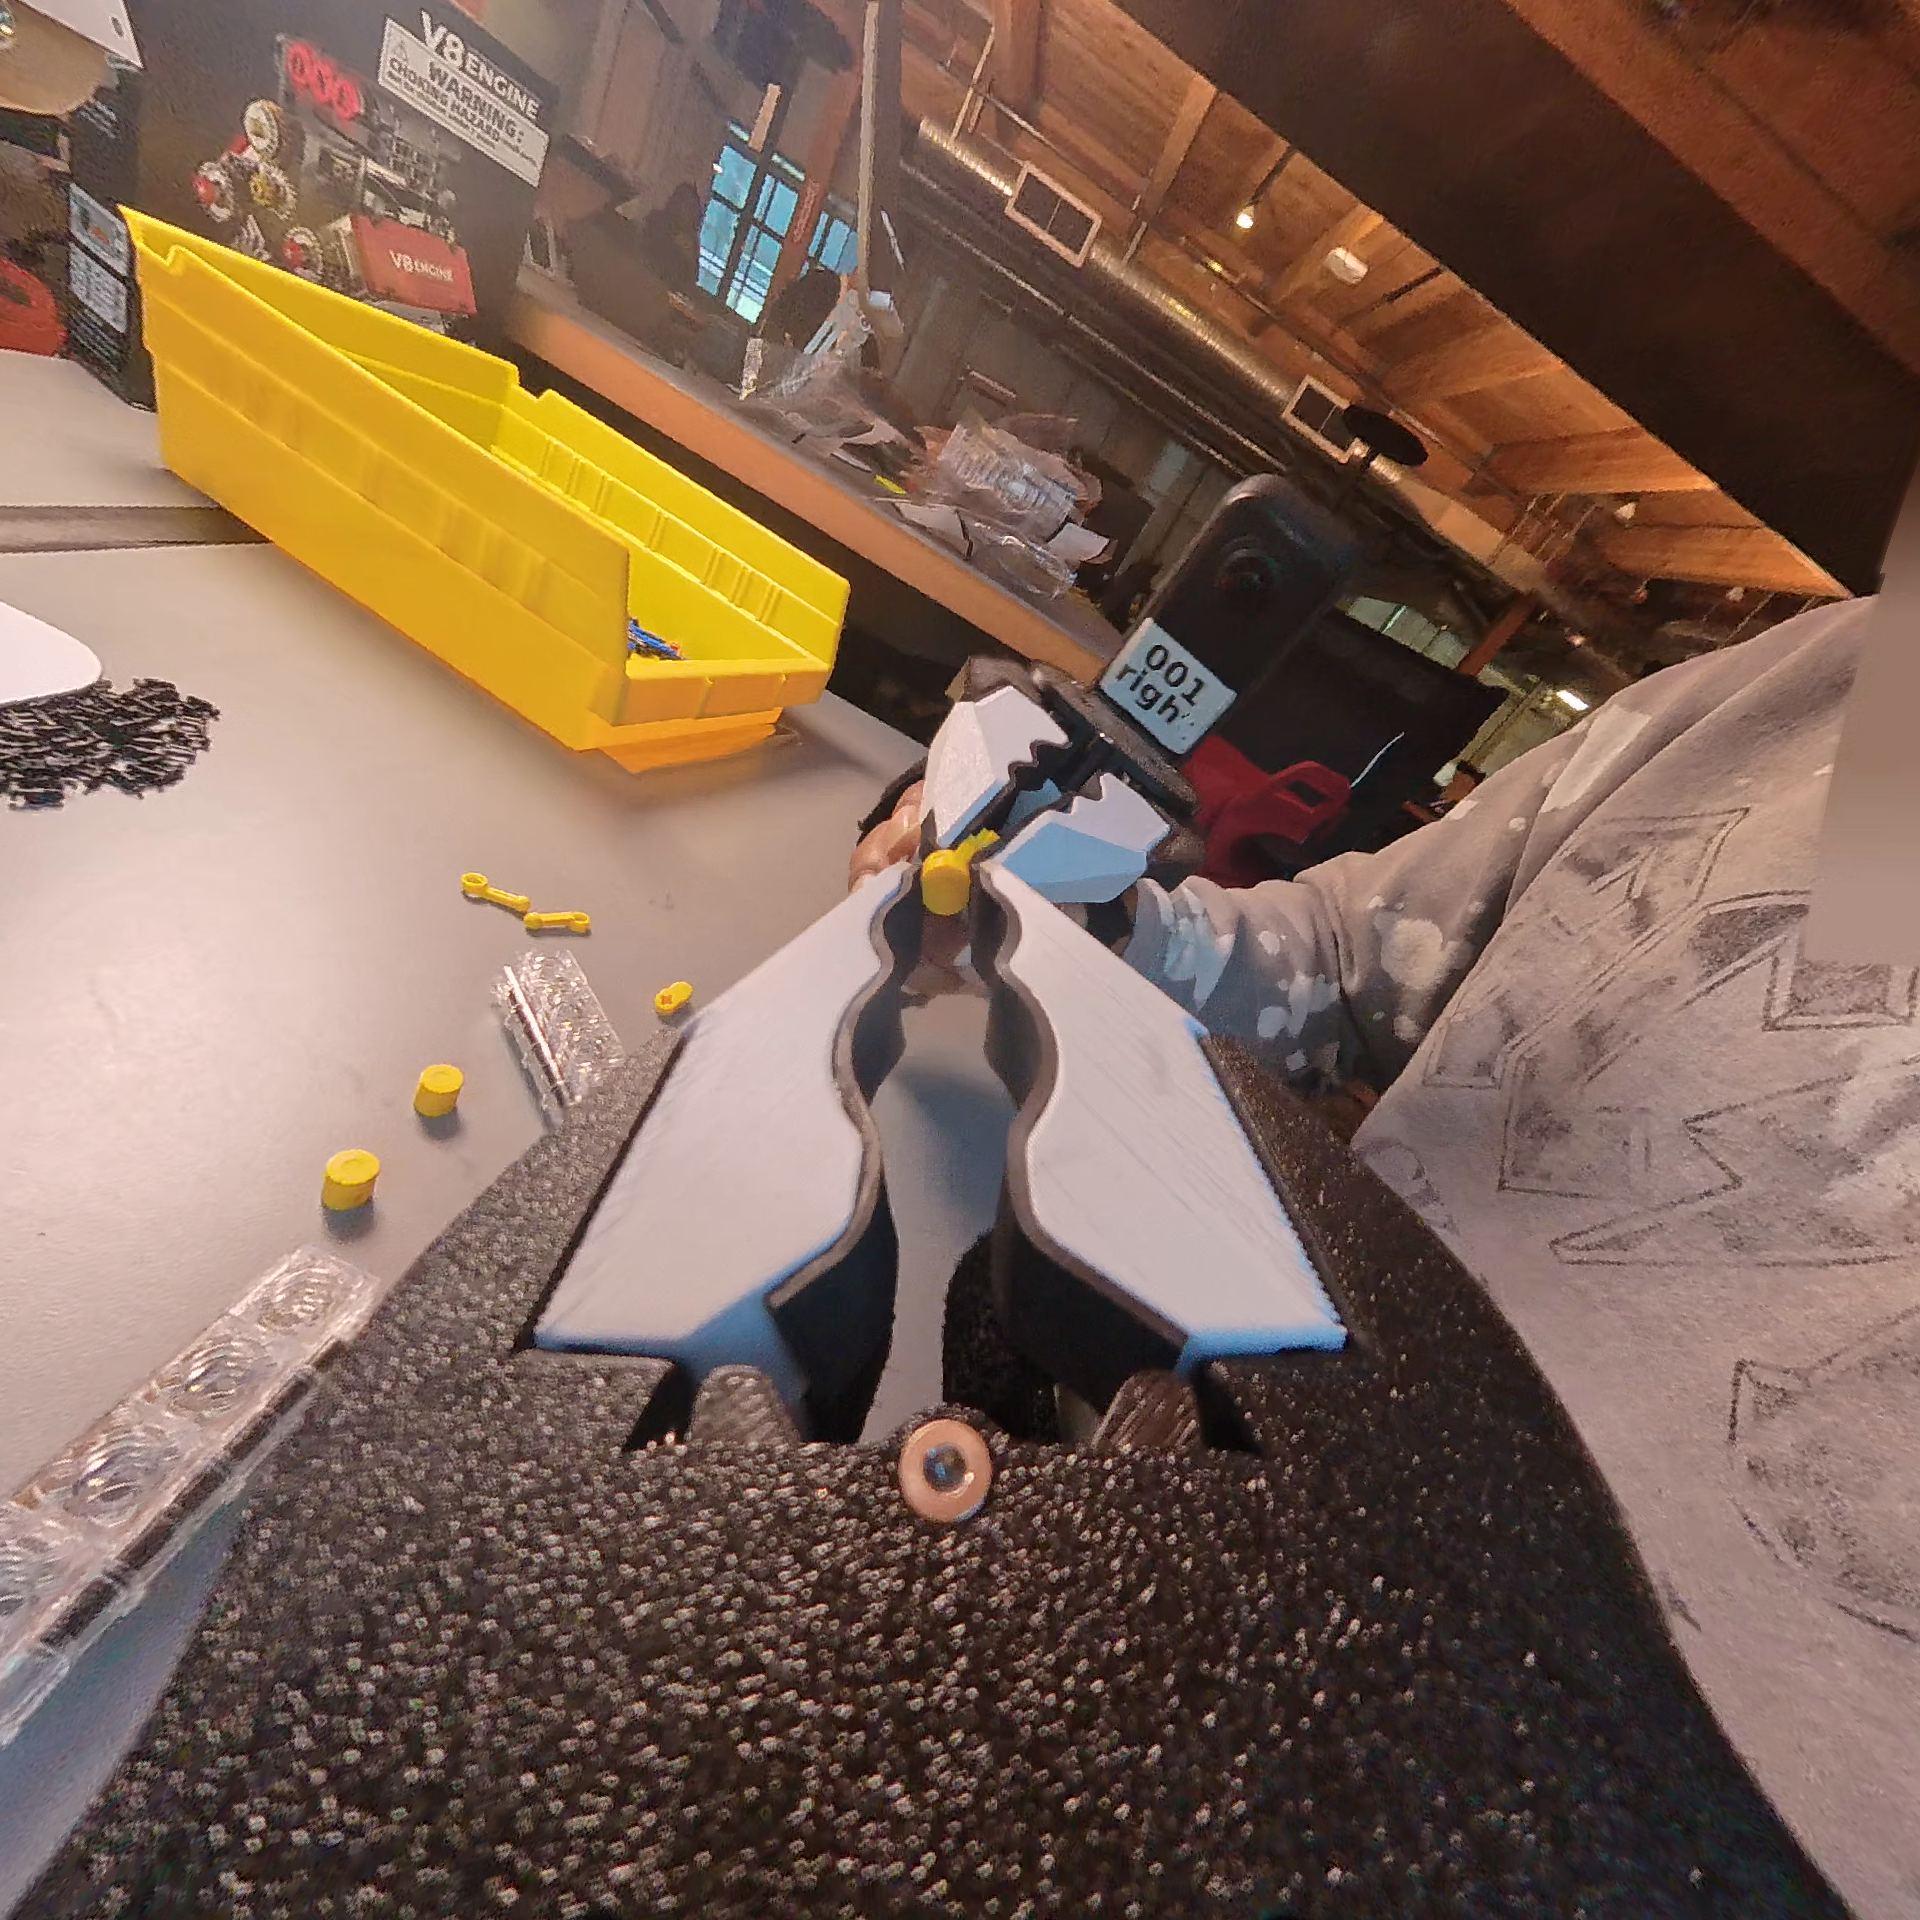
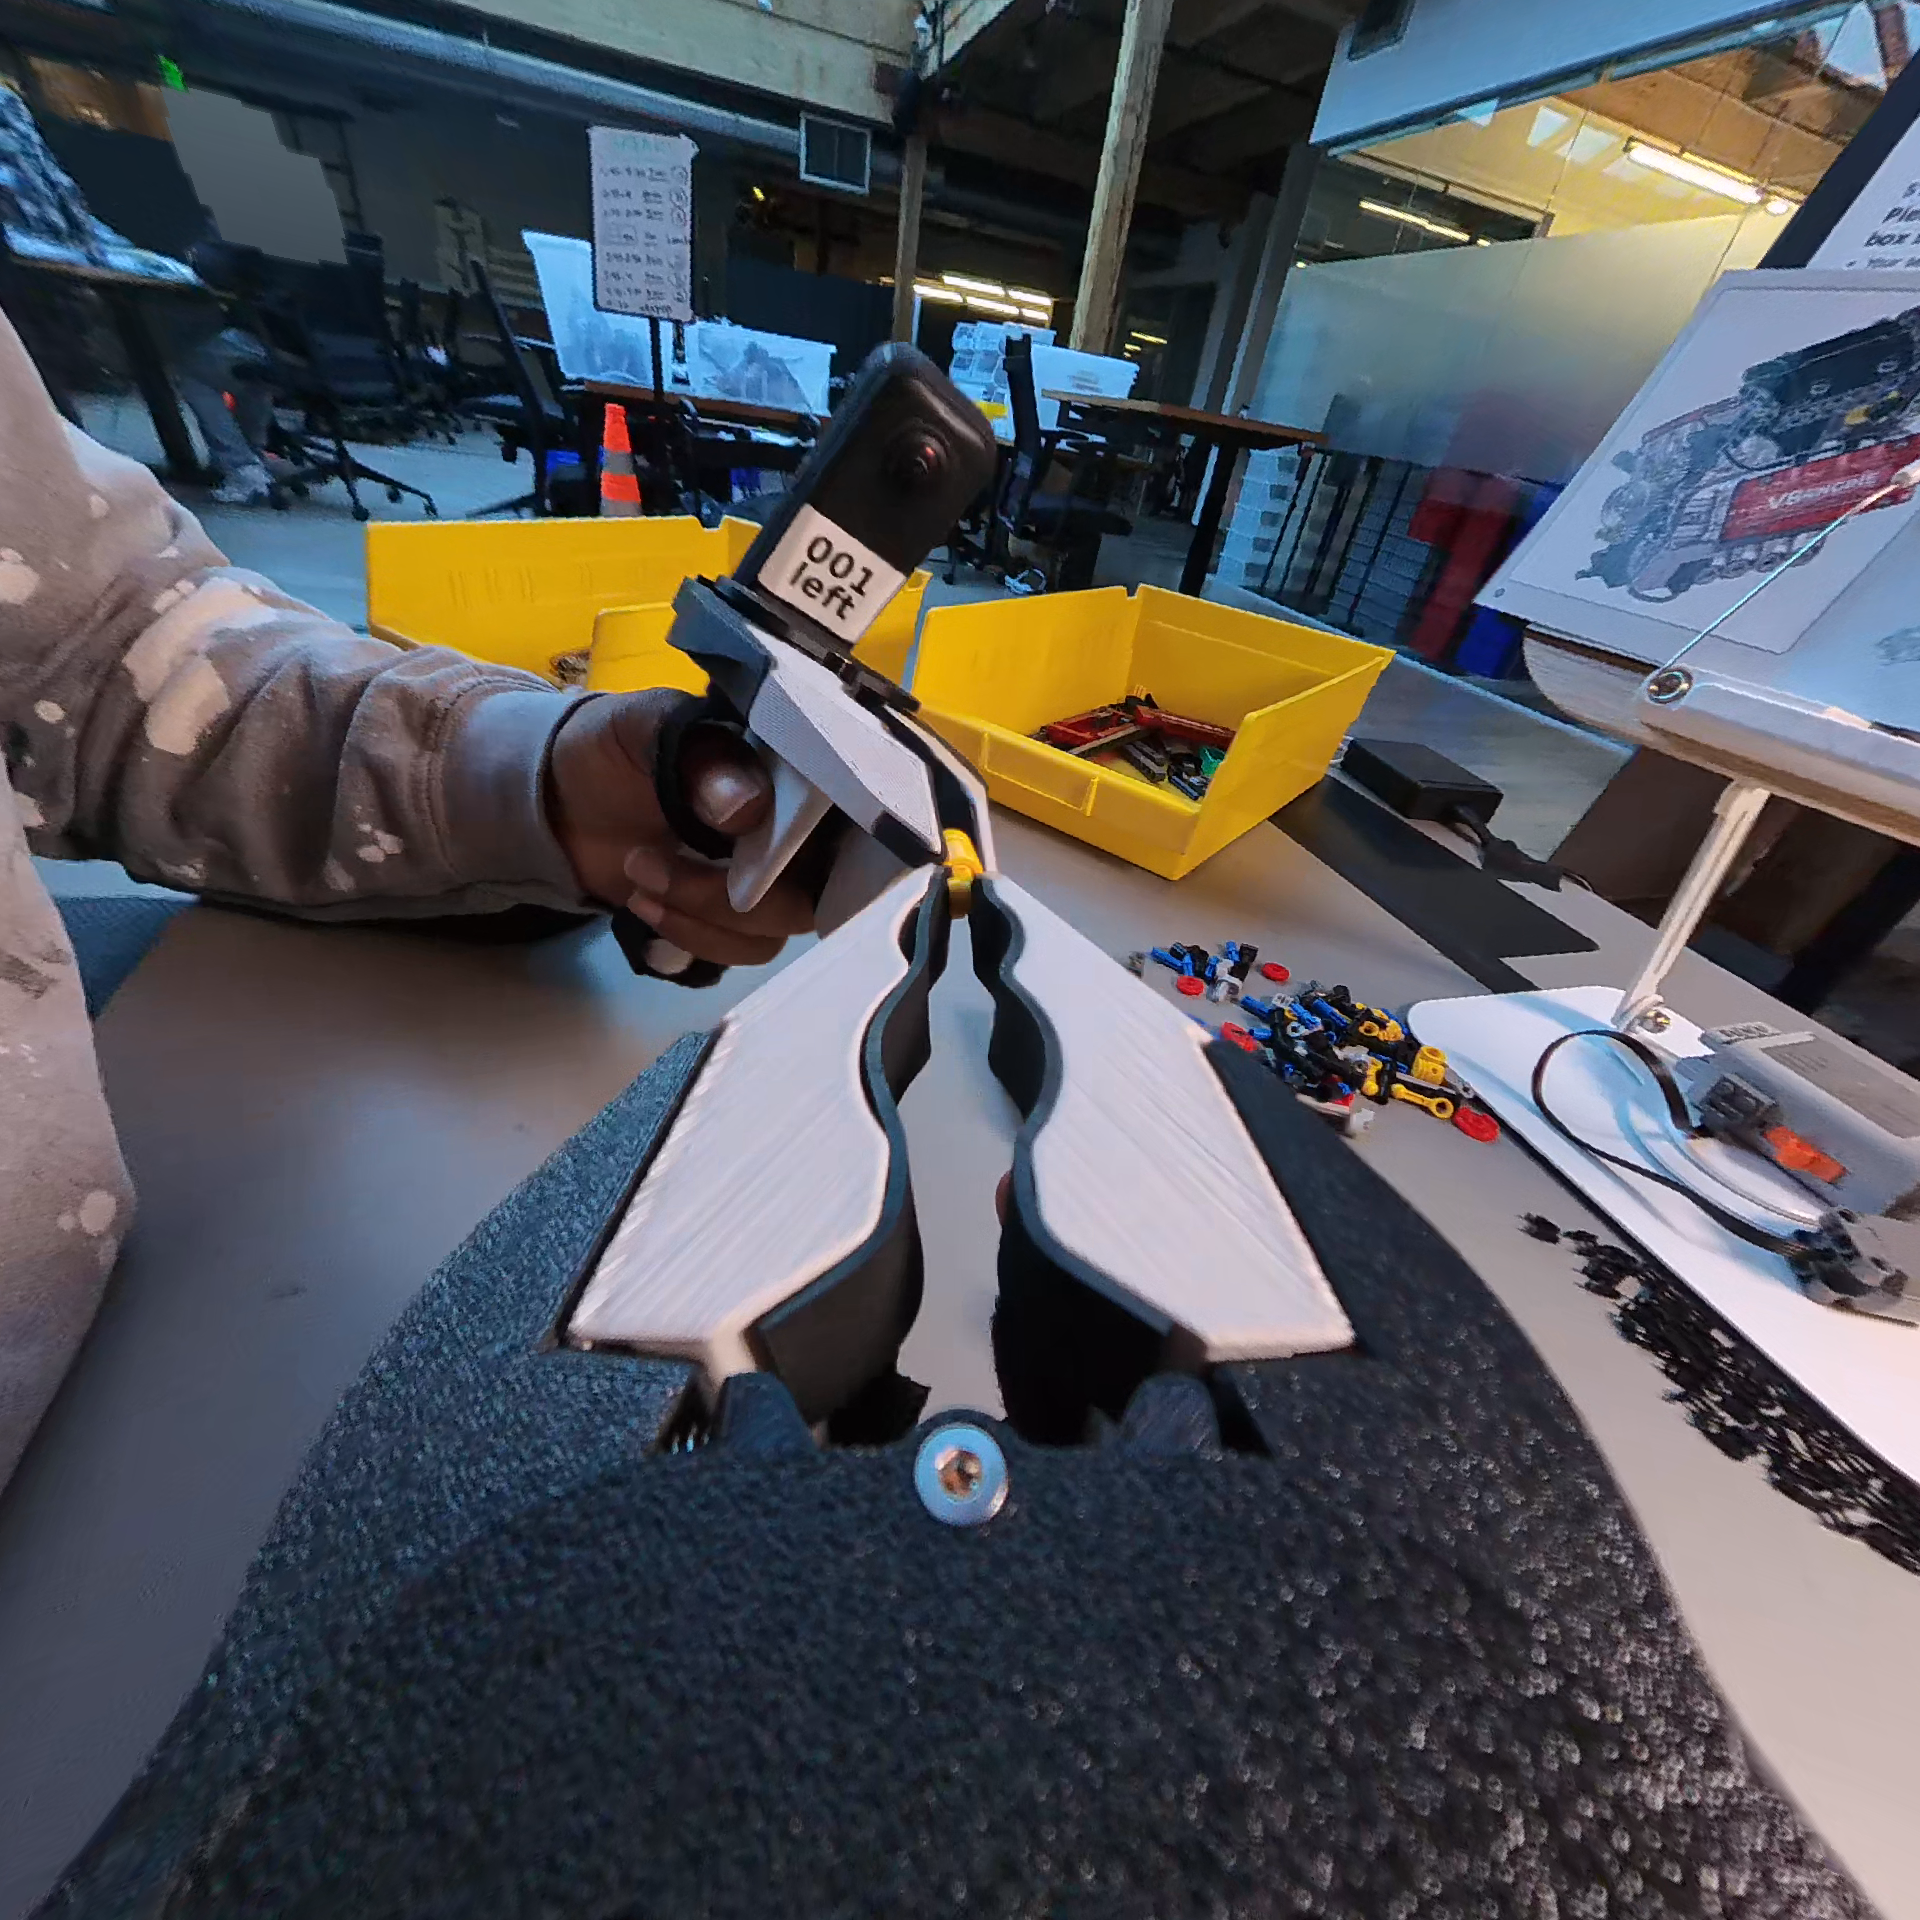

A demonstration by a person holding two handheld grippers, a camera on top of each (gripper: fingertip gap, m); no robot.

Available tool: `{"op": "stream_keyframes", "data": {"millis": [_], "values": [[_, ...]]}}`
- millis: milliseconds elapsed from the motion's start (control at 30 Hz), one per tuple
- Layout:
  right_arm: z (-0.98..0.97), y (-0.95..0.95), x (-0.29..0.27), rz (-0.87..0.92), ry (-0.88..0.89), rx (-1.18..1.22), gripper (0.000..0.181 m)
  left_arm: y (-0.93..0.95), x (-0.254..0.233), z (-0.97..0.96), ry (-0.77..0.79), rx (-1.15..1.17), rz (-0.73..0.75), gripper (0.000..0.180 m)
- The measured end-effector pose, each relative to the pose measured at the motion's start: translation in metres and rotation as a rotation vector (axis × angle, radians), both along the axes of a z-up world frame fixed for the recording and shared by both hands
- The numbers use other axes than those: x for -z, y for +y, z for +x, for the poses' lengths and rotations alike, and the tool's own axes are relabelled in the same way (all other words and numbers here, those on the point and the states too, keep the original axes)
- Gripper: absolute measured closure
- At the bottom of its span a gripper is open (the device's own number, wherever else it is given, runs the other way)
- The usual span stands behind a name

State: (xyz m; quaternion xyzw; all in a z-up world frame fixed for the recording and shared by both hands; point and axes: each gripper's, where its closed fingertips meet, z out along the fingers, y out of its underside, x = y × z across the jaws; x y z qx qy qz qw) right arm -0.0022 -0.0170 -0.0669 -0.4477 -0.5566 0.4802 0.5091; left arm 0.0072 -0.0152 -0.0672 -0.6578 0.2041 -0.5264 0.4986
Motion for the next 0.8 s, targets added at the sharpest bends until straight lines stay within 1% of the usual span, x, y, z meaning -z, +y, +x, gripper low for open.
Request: {"op": "stream_keyframes", "data": {"millis": [100,200,300,400,467,533,600,733,800], "values": [[0.001,-0.003,-0.007,-0.043,0.041,-0.022,0.179,-0.003,-0.009,0.003,-0.095,0.037,-0.014,0.174],[0.004,-0.006,-0.014,-0.079,0.077,-0.058,0.179,-0.006,-0.017,0.005,-0.144,0.079,-0.009,0.174],[0.005,-0.008,-0.017,-0.072,0.102,-0.072,0.178,-0.009,-0.020,0.005,-0.263,0.132,-0.055,0.174],[0.006,-0.001,-0.019,0.001,0.077,-0.054,0.178,-0.005,-0.023,0.006,-0.282,0.146,-0.073,0.174],[0.007,-0.001,-0.022,0.030,0.082,-0.054,0.177,-0.005,-0.029,0.006,-0.339,0.171,-0.082,0.174],[0.006,0.001,-0.020,0.101,0.074,-0.009,0.177,-0.003,-0.028,0.005,-0.390,0.158,-0.106,0.174],[0.005,0.003,-0.019,0.112,0.080,0.025,0.177,-0.001,-0.027,0.003,-0.442,0.137,-0.126,0.174],[0.003,0.005,-0.016,0.152,0.063,0.059,0.177,0.001,-0.024,0.000,-0.447,0.113,-0.128,0.174],[0.003,0.004,-0.015,0.172,0.051,0.060,0.176,0.003,-0.019,-0.001,-0.373,0.092,-0.102,0.174]]}}
